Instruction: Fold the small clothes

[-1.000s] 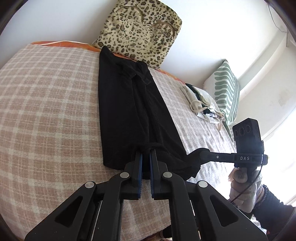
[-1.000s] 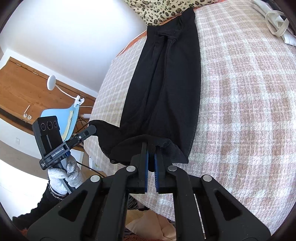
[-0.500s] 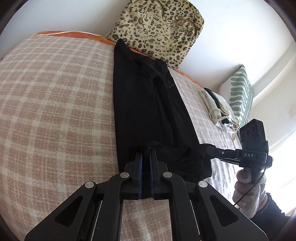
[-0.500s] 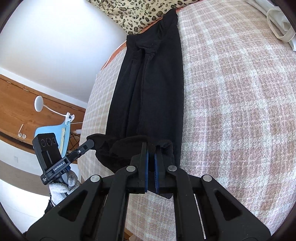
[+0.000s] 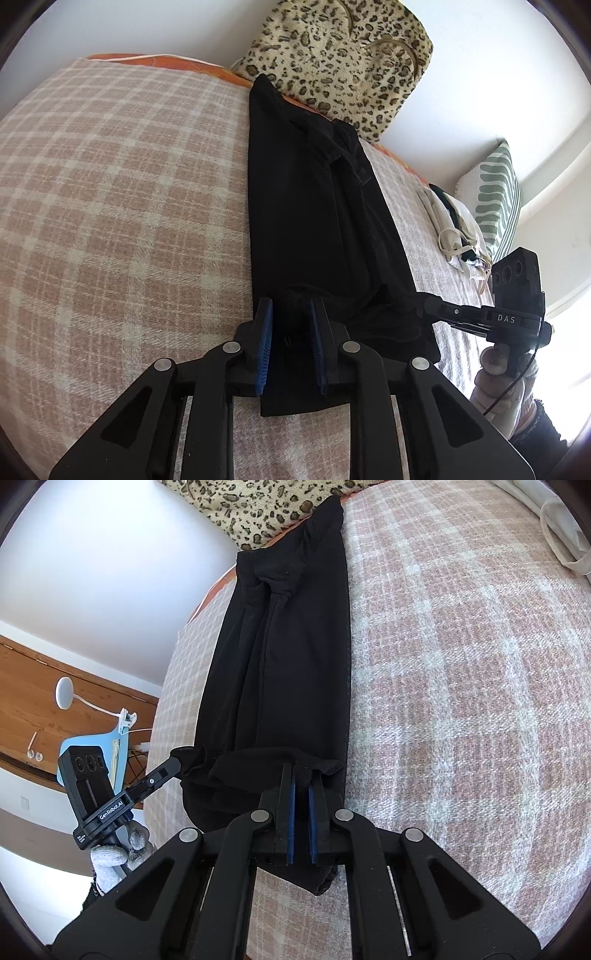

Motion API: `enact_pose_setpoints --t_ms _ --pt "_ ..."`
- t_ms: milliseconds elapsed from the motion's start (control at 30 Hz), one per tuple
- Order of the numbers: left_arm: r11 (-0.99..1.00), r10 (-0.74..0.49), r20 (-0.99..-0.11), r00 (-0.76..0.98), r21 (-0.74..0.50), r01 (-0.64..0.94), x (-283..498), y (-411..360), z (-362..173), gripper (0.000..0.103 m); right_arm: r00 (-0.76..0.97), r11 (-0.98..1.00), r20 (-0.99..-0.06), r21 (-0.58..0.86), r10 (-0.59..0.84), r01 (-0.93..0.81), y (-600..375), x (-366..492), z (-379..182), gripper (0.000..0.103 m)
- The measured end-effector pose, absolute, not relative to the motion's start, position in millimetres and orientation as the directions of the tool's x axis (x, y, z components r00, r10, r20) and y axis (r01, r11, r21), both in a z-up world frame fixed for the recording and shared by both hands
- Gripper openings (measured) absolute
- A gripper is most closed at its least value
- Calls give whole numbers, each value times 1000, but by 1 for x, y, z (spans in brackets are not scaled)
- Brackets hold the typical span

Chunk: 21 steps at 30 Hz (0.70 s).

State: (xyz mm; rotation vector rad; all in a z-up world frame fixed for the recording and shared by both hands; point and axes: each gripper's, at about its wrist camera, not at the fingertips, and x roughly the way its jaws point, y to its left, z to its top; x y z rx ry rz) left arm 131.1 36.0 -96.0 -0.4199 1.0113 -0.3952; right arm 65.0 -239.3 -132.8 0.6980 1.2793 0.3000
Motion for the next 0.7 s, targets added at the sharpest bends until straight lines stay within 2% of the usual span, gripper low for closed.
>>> enact_pose_setpoints --t_ms 33,133,167,300,400,533,700 --pt "846 -506 -718 478 -520 116 131 40 -94 31 292 759 -766 630 573 163 -241 65 -130 12" --pt "846 -496 -702 511 -524 100 127 51 -84 33 349 785 -769 606 536 129 -247 61 -110 31" --pt "838 -509 -682 525 -531 123 123 51 -78 33 374 788 -761 605 530 115 -248 59 -102 33" --pt "842 -539 -671 509 -447 302 102 24 -61 33 365 798 -736 601 570 -34 -230 50 -82 33" --pt "815 -572 -697 434 -421 398 90 -1 -66 31 277 795 -747 589 604 -143 -199 44 -86 32" --pt "811 -567 -736 371 -418 409 92 -16 -82 31 188 822 -805 521 562 -230 -160 41 -105 27" --pt "822 -556 -752 355 -433 370 111 -14 -92 29 166 843 -832 495 529 -209 -149 58 -121 26"
